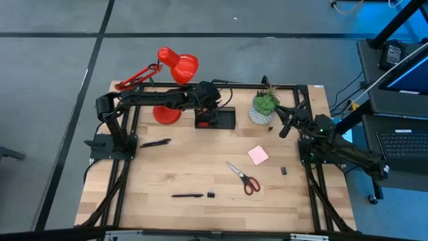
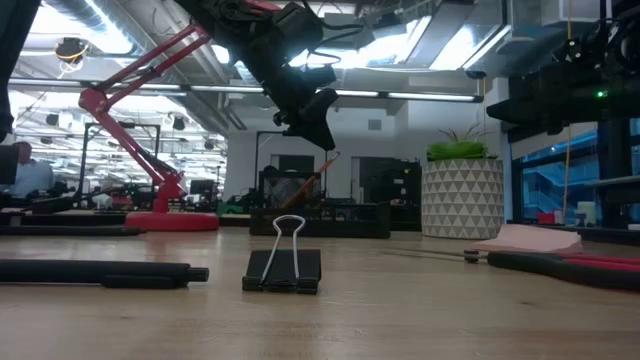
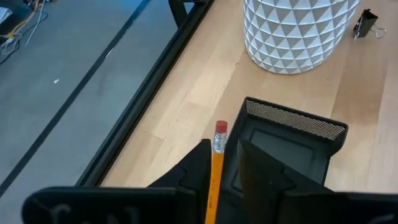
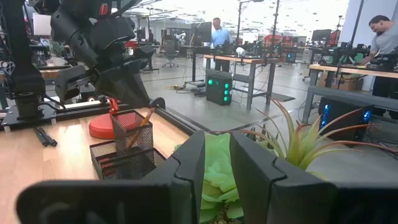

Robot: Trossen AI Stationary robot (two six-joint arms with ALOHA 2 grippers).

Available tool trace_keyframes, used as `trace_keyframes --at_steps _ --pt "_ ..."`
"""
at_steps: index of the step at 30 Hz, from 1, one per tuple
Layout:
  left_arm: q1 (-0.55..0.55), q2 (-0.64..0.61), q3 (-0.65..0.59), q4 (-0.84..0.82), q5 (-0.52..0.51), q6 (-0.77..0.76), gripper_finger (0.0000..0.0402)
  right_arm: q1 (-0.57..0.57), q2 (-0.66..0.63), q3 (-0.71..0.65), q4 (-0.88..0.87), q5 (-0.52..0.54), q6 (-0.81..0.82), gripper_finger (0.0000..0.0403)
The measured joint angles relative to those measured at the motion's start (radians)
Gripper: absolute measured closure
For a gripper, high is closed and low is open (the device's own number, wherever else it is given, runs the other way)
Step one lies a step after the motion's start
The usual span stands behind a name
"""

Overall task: Pick and place office supplies into organizer
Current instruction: Put the top pen into the desk organizer

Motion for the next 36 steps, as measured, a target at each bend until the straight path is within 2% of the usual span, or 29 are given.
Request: trace_keyframes --at_steps 6,10,12,16,22,29,33,36 --pt "-0.018 -0.054 0.000 0.002 0.002 0.026 0.0322 0.000 0.000 0.000 0.000 0.000 0.000 0.0323" --pt "-0.053 -0.113 0.000 -0.020 0.065 0.078 0.0324 0.000 0.000 0.000 0.000 0.000 0.000 0.0323" --pt "-0.082 -0.150 0.000 -0.055 0.100 0.126 0.0324 0.000 0.000 0.000 0.000 0.000 0.000 0.0323" --pt "-0.153 -0.207 0.002 -0.180 0.103 0.175 0.0322 0.000 0.000 0.000 -0.001 0.000 0.000 0.0323" --pt "-0.259 -0.240 0.002 -0.450 0.101 0.026 0.0324 0.000 0.000 0.000 -0.011 0.000 0.000 0.0323" --pt "-0.340 -0.209 0.000 -0.784 0.055 -0.198 0.0323 0.000 0.000 0.000 -0.011 0.000 0.000 0.0323" --pt "-0.349 -0.184 -0.002 -0.871 0.052 -0.270 0.0328 0.000 0.000 0.000 -0.011 0.000 0.000 0.0323" --pt "-0.348 -0.182 -0.041 -0.856 0.051 -0.273 0.0331 0.000 0.000 0.000 -0.012 0.000 0.001 0.0323"
